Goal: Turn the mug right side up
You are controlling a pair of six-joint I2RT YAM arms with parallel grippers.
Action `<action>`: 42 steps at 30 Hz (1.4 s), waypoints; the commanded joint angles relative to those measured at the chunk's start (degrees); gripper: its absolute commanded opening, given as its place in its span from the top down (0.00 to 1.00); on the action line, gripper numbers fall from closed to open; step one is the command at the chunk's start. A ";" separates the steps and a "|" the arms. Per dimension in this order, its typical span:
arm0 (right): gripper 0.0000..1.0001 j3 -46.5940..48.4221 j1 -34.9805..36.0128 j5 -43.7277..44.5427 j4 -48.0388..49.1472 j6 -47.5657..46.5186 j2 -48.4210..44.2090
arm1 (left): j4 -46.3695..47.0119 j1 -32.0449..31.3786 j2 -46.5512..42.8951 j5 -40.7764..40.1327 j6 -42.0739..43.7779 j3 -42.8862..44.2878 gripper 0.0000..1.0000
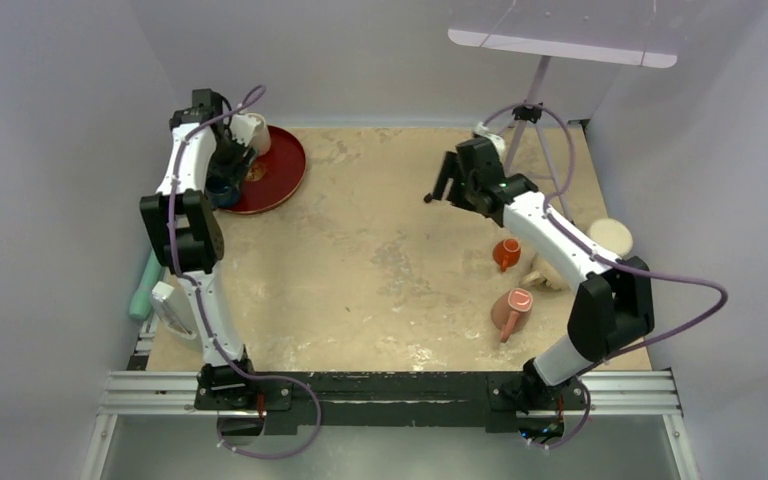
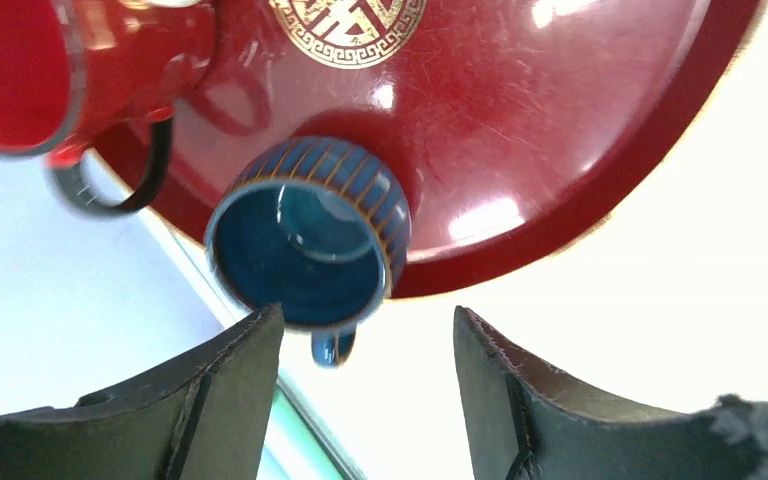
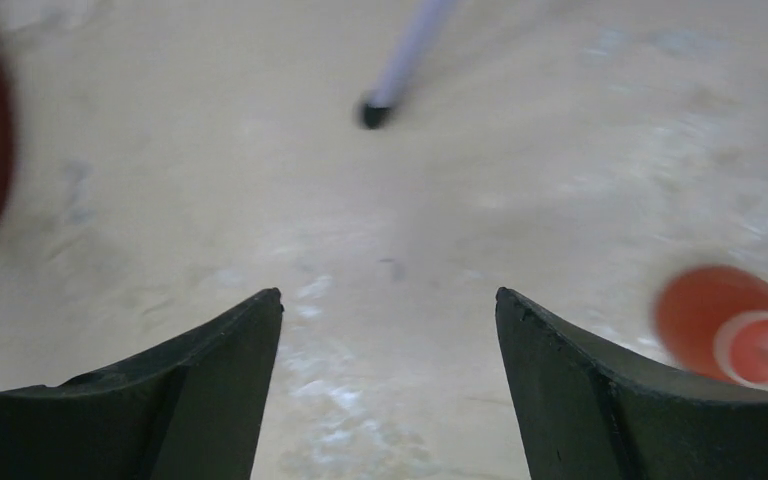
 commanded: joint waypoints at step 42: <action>0.16 -26.41 -6.85 -5.85 -2.52 3.90 -11.51 | -0.44 -2.84 -38.29 21.14 -5.90 -23.33 0.28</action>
